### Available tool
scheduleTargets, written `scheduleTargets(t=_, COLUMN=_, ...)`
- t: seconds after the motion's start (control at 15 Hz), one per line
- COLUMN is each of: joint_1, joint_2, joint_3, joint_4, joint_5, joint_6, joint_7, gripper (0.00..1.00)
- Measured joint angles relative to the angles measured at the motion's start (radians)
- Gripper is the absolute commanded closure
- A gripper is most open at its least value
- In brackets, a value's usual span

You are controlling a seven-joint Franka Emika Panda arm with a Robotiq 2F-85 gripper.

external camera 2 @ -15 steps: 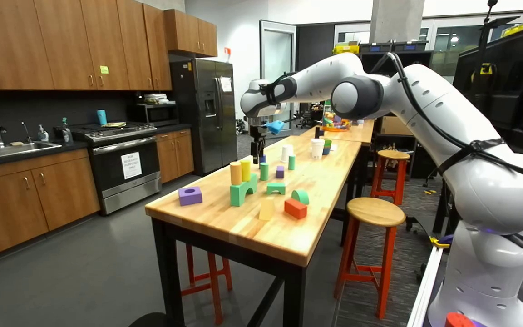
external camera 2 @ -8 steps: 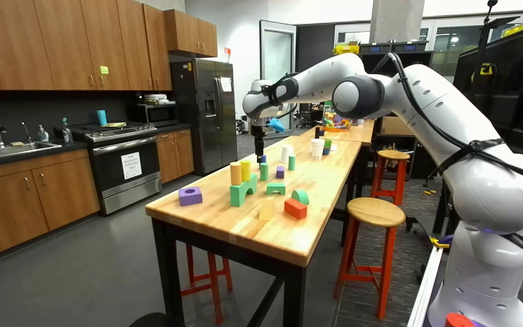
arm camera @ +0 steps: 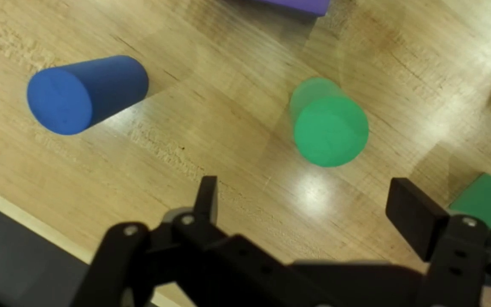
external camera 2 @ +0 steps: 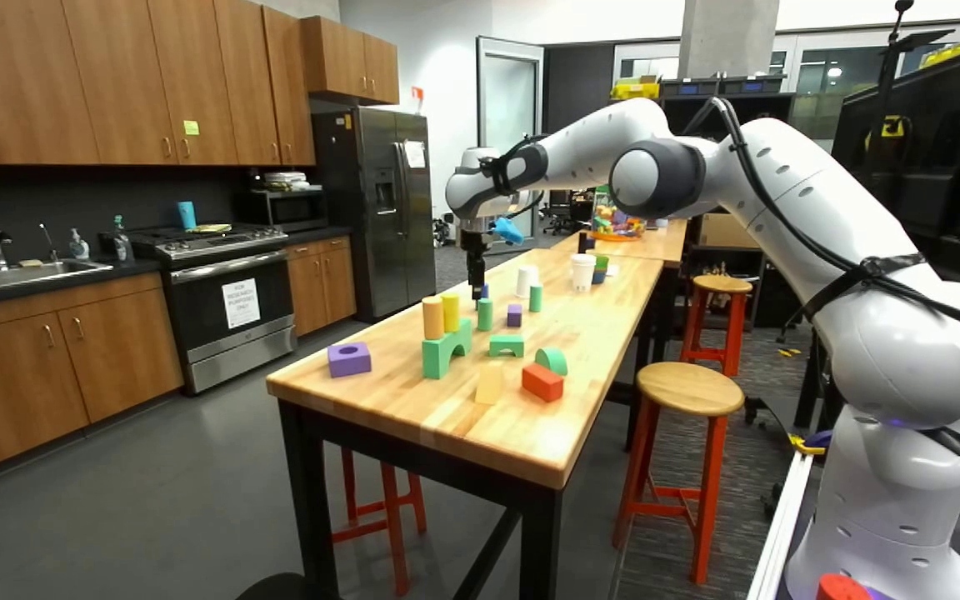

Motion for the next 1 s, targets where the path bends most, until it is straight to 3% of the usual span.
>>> scheduleTargets(t=0.33, joint_1=-0.001, joint_2=0.003, joint_3=0.003, joint_4=0.0, joint_5=0.0, joint_6=-0.008, joint_7=-0.044, gripper=0.0)
scheduleTargets(t=1.0, joint_1=-0.028, joint_2=0.001, joint_3=0.068, joint_4=0.006, joint_5=0.021, joint_6=-0.055, joint_7=-0.571, gripper=0.0)
